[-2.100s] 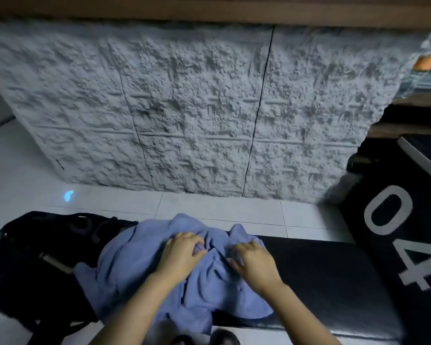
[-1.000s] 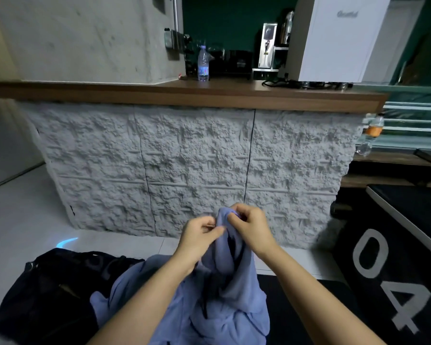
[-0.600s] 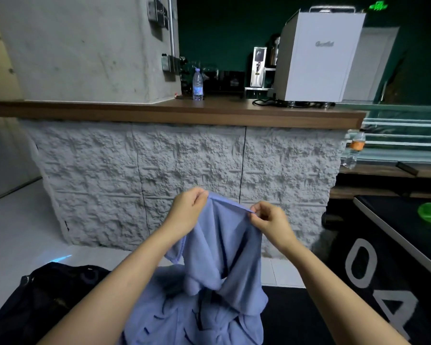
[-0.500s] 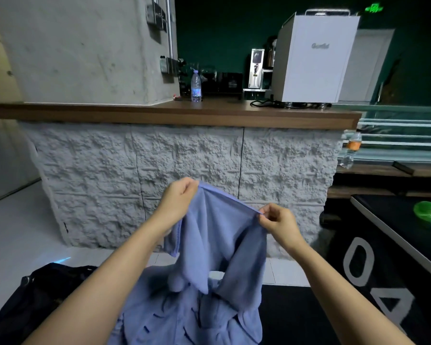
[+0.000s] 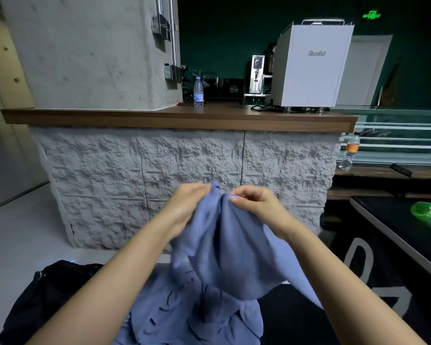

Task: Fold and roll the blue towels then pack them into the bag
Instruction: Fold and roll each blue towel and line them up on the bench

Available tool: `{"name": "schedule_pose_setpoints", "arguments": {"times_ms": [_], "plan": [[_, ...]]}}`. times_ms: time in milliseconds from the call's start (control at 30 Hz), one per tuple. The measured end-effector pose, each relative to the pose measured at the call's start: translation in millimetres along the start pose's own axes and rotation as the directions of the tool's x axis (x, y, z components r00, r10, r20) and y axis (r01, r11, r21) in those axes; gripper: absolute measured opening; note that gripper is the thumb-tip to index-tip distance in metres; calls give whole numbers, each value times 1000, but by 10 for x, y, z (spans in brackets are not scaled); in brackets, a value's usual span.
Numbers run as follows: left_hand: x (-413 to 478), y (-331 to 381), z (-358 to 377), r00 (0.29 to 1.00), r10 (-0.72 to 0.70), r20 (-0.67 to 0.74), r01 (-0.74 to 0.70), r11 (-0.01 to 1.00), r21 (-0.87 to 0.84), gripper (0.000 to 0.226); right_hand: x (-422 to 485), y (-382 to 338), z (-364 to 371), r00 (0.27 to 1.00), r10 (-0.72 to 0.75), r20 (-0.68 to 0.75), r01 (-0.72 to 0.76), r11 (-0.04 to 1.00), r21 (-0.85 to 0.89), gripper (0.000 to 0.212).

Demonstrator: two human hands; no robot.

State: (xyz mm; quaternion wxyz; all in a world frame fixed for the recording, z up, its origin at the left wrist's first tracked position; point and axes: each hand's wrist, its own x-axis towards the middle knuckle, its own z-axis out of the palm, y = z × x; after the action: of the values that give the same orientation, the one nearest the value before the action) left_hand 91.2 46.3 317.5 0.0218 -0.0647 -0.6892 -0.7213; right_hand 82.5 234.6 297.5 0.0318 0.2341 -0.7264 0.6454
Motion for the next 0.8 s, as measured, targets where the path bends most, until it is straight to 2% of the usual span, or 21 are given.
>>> {"name": "schedule_pose_setpoints", "arguments": {"times_ms": [67, 100, 233, 333, 433, 533, 600, 700, 800], "plan": [[-139, -19, 125, 994, 13, 106, -12, 1000, -4, 23, 60, -82, 122, 999, -44, 10, 44, 999, 9, 1], [-170, -35, 134, 993, 39, 114, -41, 999, 19, 23, 77, -105, 161, 998, -54, 7, 54, 998, 25, 3], [-197, -40, 115, 994, 102, 37, -103, 994, 33, 16, 33, -110, 188, 999, 28, 21, -31, 984, 178, 12], [-191, 4, 92, 996, 91, -15, -91, 996, -22, 7, -61, -50, 109, 993, 86, 80, -100, 977, 191, 16], [-131, 57, -54, 994, 74, -78, -79, 995, -59, 4, -180, 39, -33, 994, 75, 76, -90, 968, 233, 17], [-65, 105, -249, 987, 57, -152, -70, 994, -84, 3, -314, 153, -265, 995, 79, 59, -88, 980, 179, 35], [-22, 123, -373, 978, 50, -203, -72, 992, -103, 3, -410, 185, -436, 993, 101, 53, -107, 985, 133, 40], [45, 79, -512, 961, 26, -275, -53, 994, -91, 12, -534, 139, -592, 997, 75, 16, -76, 988, 138, 40], [48, -37, -478, 968, -20, -252, 7, 999, -53, 16, -541, 28, -566, 999, -19, -42, 23, 995, 95, 31]]}}
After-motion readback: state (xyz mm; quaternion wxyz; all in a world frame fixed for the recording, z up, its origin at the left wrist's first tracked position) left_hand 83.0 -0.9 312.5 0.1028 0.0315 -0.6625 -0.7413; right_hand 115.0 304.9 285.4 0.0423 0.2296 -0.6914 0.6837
